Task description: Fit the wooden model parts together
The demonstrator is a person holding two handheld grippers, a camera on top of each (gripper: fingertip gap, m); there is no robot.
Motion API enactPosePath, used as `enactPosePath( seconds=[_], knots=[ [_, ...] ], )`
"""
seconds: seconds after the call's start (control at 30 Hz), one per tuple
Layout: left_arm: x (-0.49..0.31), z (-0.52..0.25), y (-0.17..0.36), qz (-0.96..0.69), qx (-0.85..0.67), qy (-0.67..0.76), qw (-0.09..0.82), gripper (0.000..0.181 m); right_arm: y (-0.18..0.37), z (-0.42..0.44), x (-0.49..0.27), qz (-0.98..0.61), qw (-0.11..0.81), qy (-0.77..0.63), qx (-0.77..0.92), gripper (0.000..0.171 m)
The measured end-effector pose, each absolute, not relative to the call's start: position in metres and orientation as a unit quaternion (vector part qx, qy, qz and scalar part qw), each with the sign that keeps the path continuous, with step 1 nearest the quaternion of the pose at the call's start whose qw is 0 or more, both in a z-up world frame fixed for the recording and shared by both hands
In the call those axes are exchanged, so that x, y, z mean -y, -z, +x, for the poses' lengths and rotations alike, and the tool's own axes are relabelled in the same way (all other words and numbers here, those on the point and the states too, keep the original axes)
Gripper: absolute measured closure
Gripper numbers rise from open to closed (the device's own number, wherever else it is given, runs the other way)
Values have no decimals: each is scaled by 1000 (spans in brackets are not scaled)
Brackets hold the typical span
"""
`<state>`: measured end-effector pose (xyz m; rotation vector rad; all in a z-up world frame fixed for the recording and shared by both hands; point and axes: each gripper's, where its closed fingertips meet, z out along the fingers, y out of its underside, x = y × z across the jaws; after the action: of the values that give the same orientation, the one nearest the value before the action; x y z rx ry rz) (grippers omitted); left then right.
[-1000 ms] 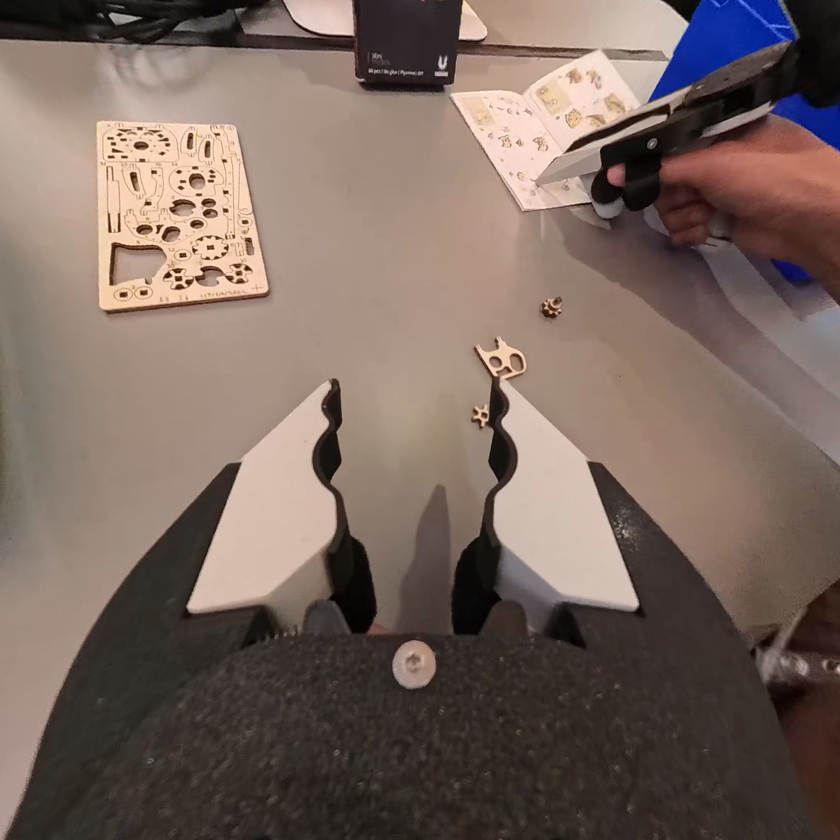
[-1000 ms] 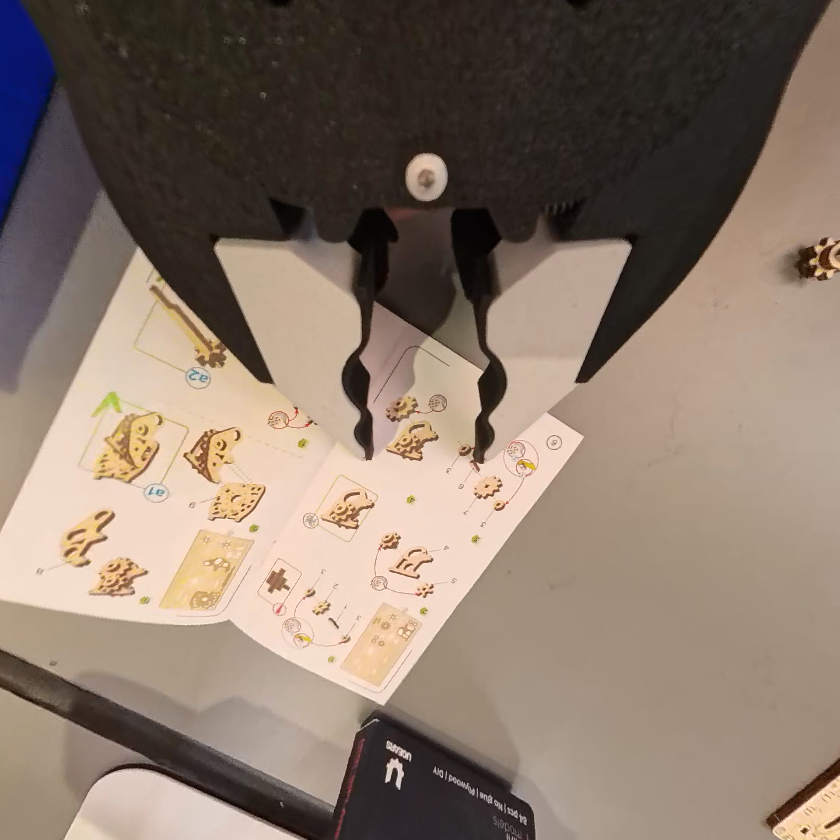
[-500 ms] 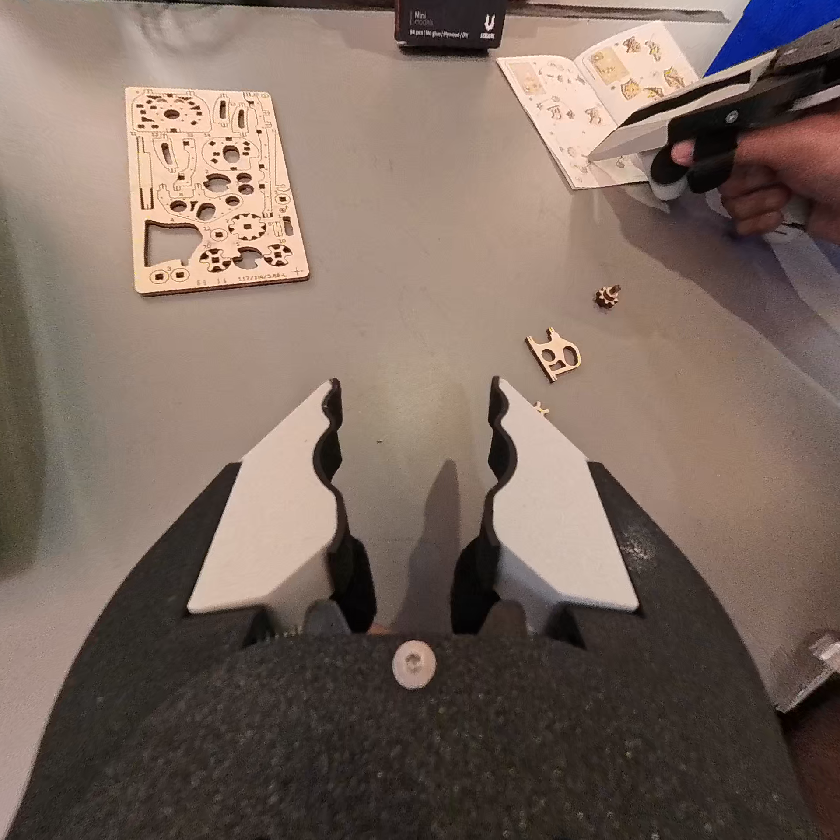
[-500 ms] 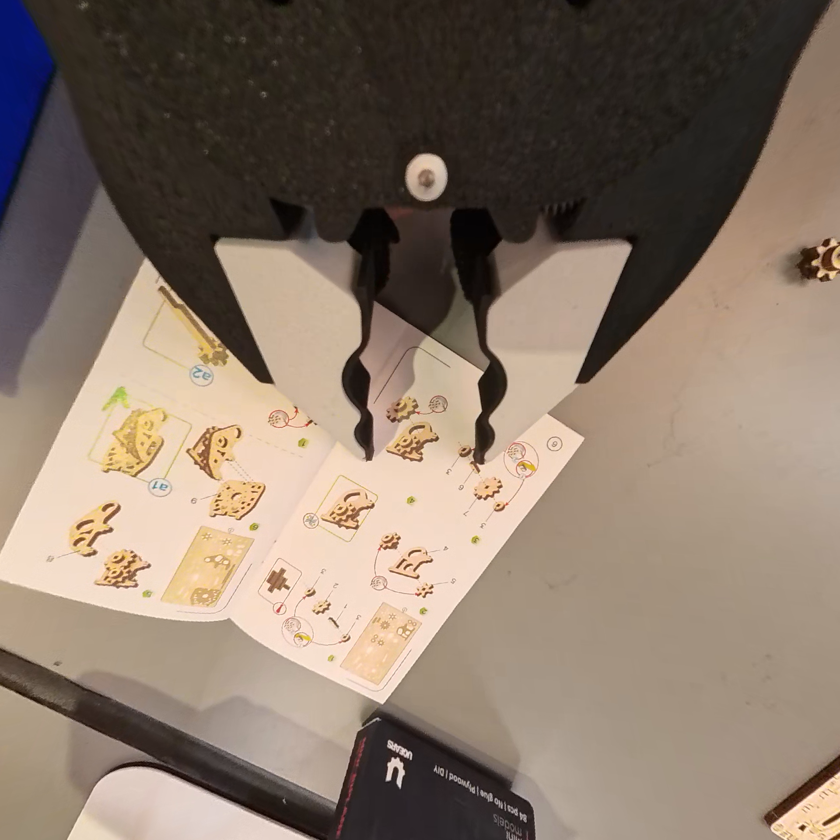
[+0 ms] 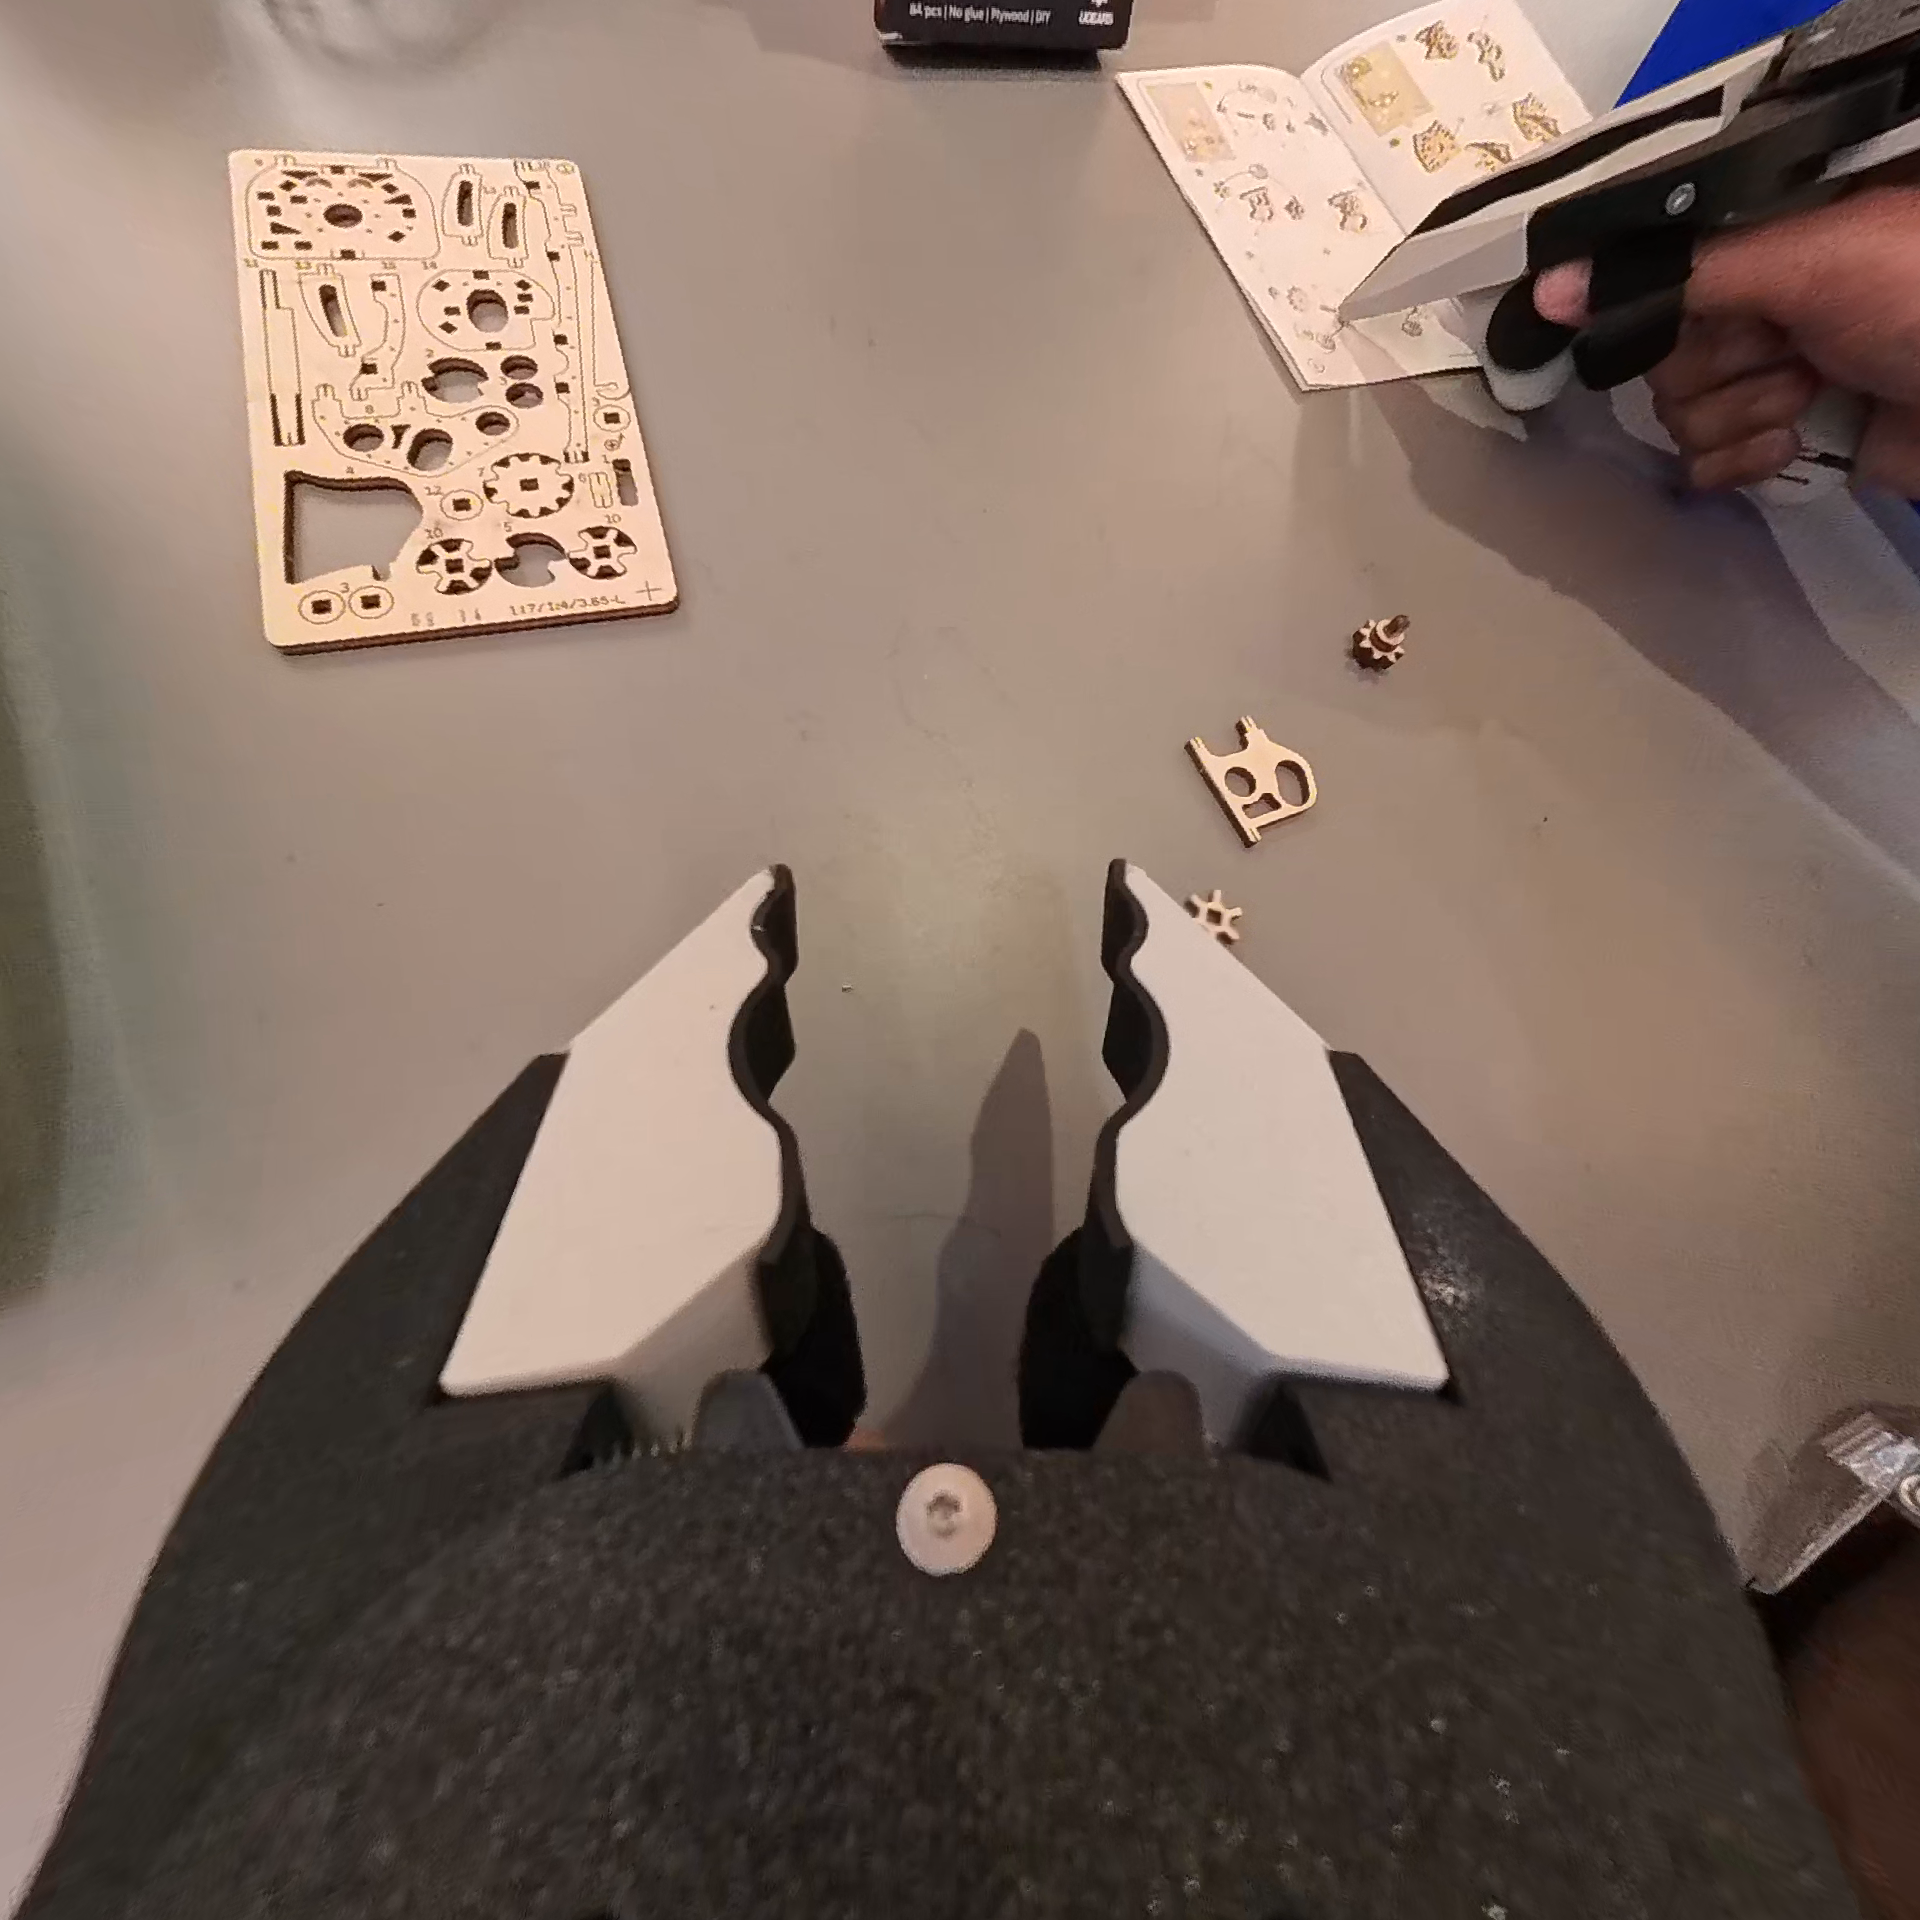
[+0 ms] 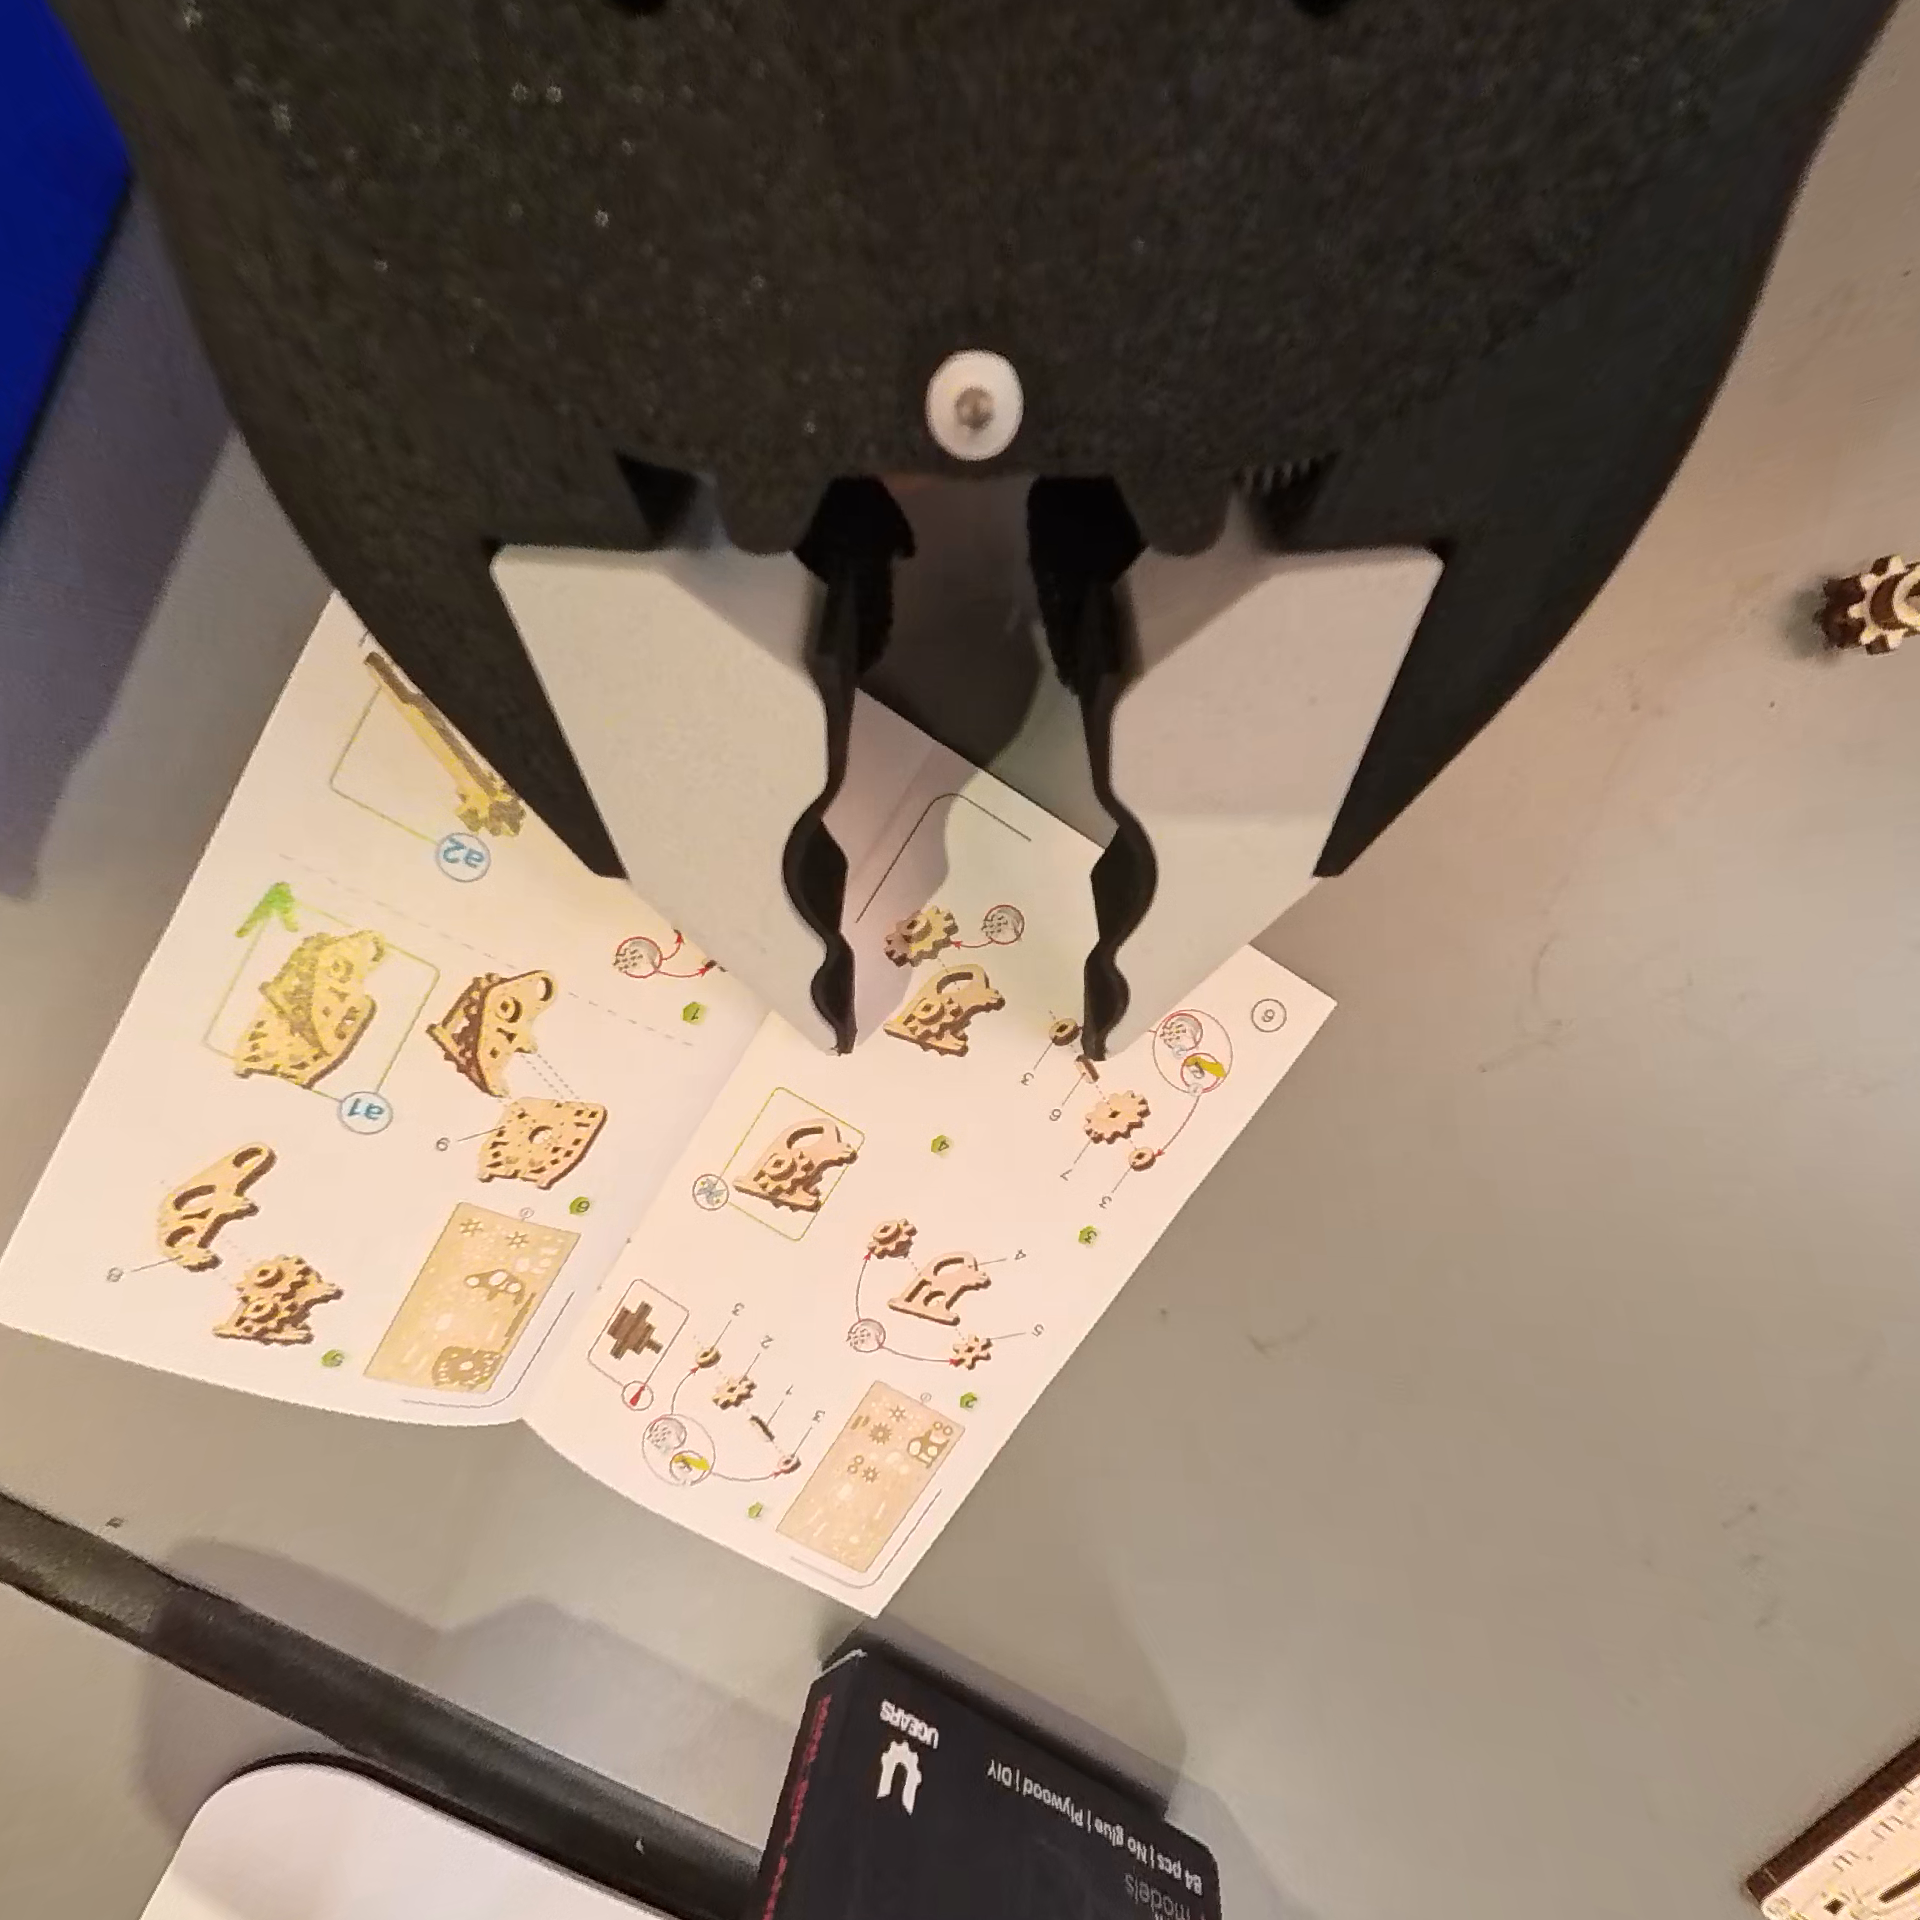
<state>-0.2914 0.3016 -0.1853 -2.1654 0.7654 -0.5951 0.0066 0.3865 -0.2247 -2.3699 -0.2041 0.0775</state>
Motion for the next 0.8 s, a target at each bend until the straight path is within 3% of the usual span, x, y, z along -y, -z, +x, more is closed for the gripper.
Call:
enactPosePath(
  seconds=[0.8],
  knots=[
    [-295, -281, 184, -843, -305, 247, 368, 129, 225, 6, -386, -926, 368, -26, 73, 127]
  ],
)
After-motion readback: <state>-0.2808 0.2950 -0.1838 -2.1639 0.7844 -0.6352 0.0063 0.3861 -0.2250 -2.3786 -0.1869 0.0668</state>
